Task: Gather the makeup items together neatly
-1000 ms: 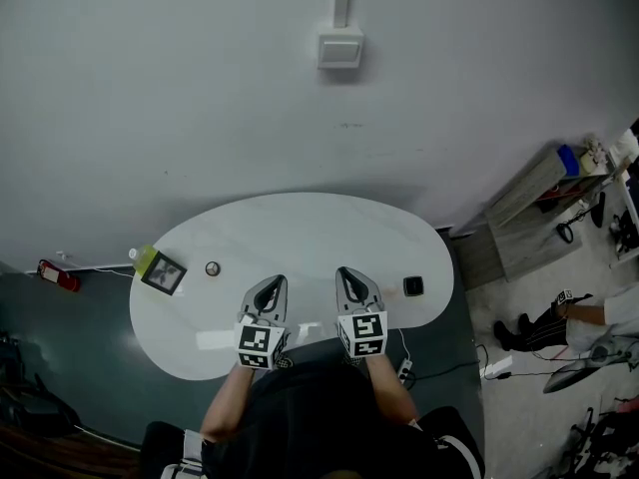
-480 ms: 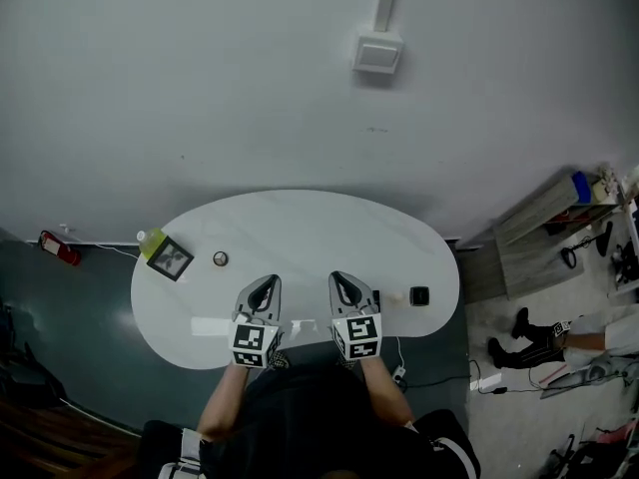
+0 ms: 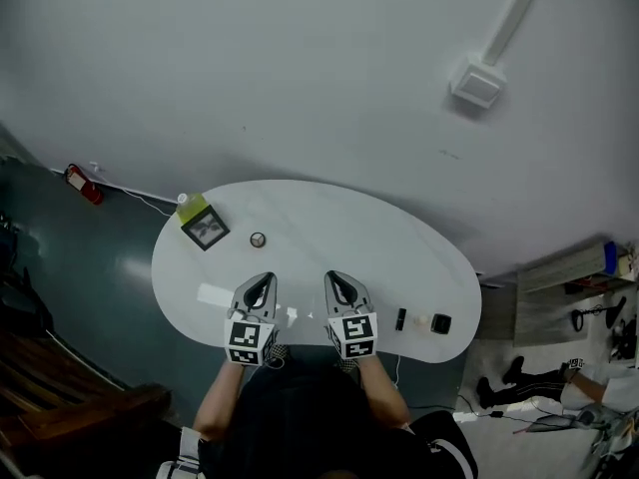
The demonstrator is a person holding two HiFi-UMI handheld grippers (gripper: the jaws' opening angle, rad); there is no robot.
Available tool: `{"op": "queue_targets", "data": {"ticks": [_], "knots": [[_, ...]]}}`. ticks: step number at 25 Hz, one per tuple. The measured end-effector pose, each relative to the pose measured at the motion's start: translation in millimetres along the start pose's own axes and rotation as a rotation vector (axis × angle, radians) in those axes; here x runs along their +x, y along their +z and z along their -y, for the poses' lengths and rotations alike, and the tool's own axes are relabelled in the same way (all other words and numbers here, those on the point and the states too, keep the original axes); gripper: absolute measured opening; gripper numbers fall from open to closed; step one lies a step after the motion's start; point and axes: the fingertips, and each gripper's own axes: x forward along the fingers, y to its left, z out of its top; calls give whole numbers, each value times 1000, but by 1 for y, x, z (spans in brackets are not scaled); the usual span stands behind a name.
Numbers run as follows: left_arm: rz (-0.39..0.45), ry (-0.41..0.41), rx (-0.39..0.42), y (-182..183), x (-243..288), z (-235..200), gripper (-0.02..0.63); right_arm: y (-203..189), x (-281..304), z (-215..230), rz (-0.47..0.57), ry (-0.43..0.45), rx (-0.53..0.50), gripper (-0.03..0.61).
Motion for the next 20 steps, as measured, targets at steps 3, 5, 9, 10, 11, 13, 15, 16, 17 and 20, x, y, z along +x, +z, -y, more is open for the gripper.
{"op": "queue_targets", "data": {"ticks": [3, 5, 9, 10, 11, 13, 15, 16, 17, 20], "knots": [[-10, 64, -25, -9, -12, -28, 20, 2, 22, -26, -11, 68, -19, 37], [-16, 101, -41, -13, -19, -47, 20, 4, 36, -42, -18, 105, -29, 37], [-33, 164, -67, -23, -29, -80, 20, 6, 63, -67, -33, 166, -46, 37], [-38, 177, -74, -27, -31, -87, 20, 5, 69, -73, -40, 180, -50, 37], [-43, 188, -80, -30, -32, -95, 20, 3, 76, -78, -47, 192, -54, 38], [-55, 205, -90, -37, -34, -109, 20, -1, 89, -89, -64, 212, -61, 37], [-71, 214, -97, -45, -32, -123, 20, -5, 104, -96, -78, 226, -61, 37], [-79, 216, -99, -49, -30, -129, 20, -7, 111, -99, -86, 231, -60, 37], [-86, 216, -101, -52, -28, -136, 20, -10, 119, -102, -94, 233, -59, 37], [-106, 208, -111, -63, -19, -154, 20, -18, 143, -108, -121, 235, -55, 38]]}}
